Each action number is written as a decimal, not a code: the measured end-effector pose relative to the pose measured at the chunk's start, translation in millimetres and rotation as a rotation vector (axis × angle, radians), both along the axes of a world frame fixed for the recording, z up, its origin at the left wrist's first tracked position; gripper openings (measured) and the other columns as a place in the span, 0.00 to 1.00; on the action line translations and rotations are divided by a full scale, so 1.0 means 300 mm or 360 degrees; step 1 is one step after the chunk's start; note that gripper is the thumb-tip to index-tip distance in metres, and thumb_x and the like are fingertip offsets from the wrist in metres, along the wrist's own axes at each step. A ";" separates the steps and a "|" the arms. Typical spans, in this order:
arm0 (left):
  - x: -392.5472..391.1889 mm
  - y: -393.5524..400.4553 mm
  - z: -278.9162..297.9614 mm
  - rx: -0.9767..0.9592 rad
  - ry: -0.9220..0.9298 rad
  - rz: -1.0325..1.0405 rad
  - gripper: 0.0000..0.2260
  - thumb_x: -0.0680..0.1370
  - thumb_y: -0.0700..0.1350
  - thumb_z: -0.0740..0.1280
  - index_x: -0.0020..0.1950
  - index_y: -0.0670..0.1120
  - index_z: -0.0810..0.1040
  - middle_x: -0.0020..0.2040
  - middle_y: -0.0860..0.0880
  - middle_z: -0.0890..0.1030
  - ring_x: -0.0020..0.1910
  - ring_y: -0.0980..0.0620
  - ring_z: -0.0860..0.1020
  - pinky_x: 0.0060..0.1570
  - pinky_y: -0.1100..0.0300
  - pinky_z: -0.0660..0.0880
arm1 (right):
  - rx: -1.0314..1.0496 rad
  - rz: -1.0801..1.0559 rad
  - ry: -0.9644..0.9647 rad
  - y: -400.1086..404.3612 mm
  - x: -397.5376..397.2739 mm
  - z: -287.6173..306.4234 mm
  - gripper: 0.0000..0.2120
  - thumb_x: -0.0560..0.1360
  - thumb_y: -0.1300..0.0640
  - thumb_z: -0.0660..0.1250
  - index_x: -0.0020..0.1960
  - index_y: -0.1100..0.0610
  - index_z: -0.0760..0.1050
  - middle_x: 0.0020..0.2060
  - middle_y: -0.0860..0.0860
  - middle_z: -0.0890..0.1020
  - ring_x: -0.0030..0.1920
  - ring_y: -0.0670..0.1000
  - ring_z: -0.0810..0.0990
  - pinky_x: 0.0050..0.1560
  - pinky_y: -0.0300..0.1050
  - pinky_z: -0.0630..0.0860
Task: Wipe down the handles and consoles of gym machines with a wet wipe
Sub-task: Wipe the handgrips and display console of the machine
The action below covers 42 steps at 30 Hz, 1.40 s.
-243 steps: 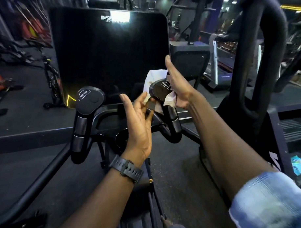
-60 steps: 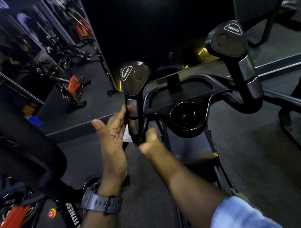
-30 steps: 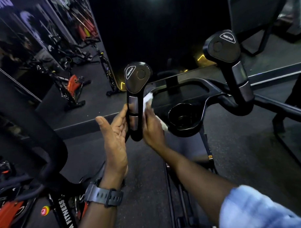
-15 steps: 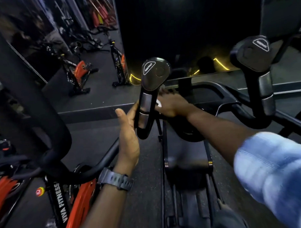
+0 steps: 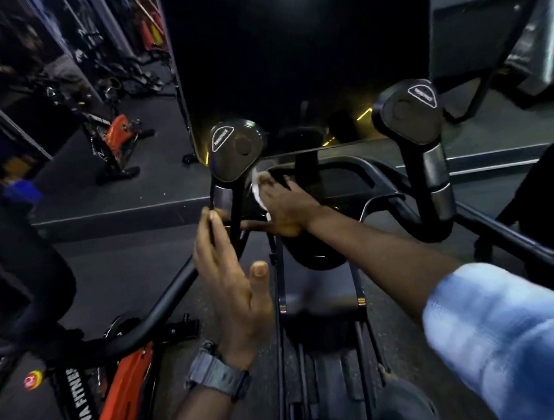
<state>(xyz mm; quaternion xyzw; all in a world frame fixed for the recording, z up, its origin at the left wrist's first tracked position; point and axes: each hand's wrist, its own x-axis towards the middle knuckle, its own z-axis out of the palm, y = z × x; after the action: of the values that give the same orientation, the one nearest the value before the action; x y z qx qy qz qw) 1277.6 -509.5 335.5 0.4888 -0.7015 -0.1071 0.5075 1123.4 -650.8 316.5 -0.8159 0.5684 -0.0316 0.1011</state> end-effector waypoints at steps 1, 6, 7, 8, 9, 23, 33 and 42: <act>-0.001 0.000 -0.007 -0.0004 0.0001 0.0013 0.42 0.78 0.72 0.40 0.81 0.42 0.53 0.81 0.46 0.54 0.80 0.49 0.56 0.76 0.57 0.54 | -0.0027 0.0089 0.0005 0.028 -0.020 -0.004 0.51 0.71 0.22 0.44 0.80 0.59 0.47 0.80 0.54 0.47 0.79 0.50 0.44 0.77 0.61 0.43; -0.031 -0.009 -0.009 -0.0130 -0.0237 -0.0035 0.42 0.81 0.68 0.43 0.79 0.33 0.55 0.81 0.36 0.49 0.81 0.39 0.49 0.79 0.46 0.49 | -0.0014 -0.0058 0.0096 -0.002 -0.124 0.035 0.46 0.73 0.24 0.41 0.81 0.53 0.46 0.80 0.49 0.49 0.79 0.52 0.48 0.76 0.62 0.42; -0.040 -0.008 -0.011 -0.0182 -0.0343 -0.0088 0.42 0.82 0.67 0.44 0.78 0.31 0.57 0.81 0.33 0.49 0.81 0.36 0.47 0.79 0.43 0.48 | -0.0012 -0.0070 0.0084 -0.008 -0.086 0.043 0.47 0.73 0.24 0.38 0.81 0.55 0.45 0.80 0.51 0.49 0.80 0.51 0.47 0.77 0.62 0.43; -0.050 -0.005 -0.019 -0.0232 -0.0444 -0.0173 0.40 0.82 0.65 0.45 0.77 0.30 0.57 0.80 0.32 0.49 0.81 0.35 0.46 0.79 0.41 0.47 | -0.0020 -0.0028 0.0092 0.003 -0.045 0.040 0.47 0.73 0.26 0.36 0.80 0.58 0.47 0.80 0.53 0.49 0.80 0.51 0.46 0.77 0.61 0.45; -0.062 -0.005 -0.030 -0.0262 -0.0524 -0.0276 0.39 0.83 0.64 0.46 0.77 0.30 0.58 0.80 0.32 0.50 0.81 0.36 0.46 0.79 0.41 0.47 | -0.0050 0.0053 0.0126 0.028 -0.026 0.032 0.45 0.73 0.30 0.36 0.80 0.58 0.50 0.80 0.53 0.50 0.80 0.51 0.46 0.77 0.61 0.46; -0.173 -0.203 -0.083 0.0875 0.0051 -0.0092 0.33 0.82 0.61 0.45 0.82 0.46 0.42 0.83 0.47 0.45 0.82 0.53 0.45 0.74 0.66 0.41 | -0.0323 -0.0101 0.0103 0.092 -0.159 0.013 0.21 0.84 0.45 0.47 0.72 0.47 0.68 0.72 0.46 0.71 0.74 0.55 0.62 0.72 0.57 0.53; -0.263 -0.379 -0.080 0.0785 0.0470 0.0133 0.42 0.76 0.70 0.41 0.83 0.46 0.50 0.83 0.47 0.52 0.81 0.50 0.52 0.79 0.52 0.50 | -0.0038 0.0085 -0.0073 -0.052 -0.080 -0.015 0.36 0.77 0.37 0.43 0.76 0.58 0.61 0.73 0.60 0.65 0.75 0.59 0.59 0.74 0.54 0.61; -0.306 -0.463 -0.093 0.0585 0.0322 -0.0029 0.34 0.78 0.67 0.42 0.68 0.46 0.72 0.66 0.45 0.76 0.65 0.47 0.74 0.67 0.47 0.69 | -0.0156 -0.1300 0.0045 0.112 -0.282 -0.048 0.50 0.74 0.25 0.45 0.78 0.65 0.52 0.78 0.63 0.55 0.79 0.59 0.50 0.77 0.54 0.44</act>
<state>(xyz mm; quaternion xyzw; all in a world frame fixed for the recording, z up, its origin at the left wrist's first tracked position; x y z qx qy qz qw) 1185.7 -648.3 307.8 0.5535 -0.6199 -0.2865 0.4767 1038.7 -617.1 302.0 -0.5273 0.8447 -0.0849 0.0335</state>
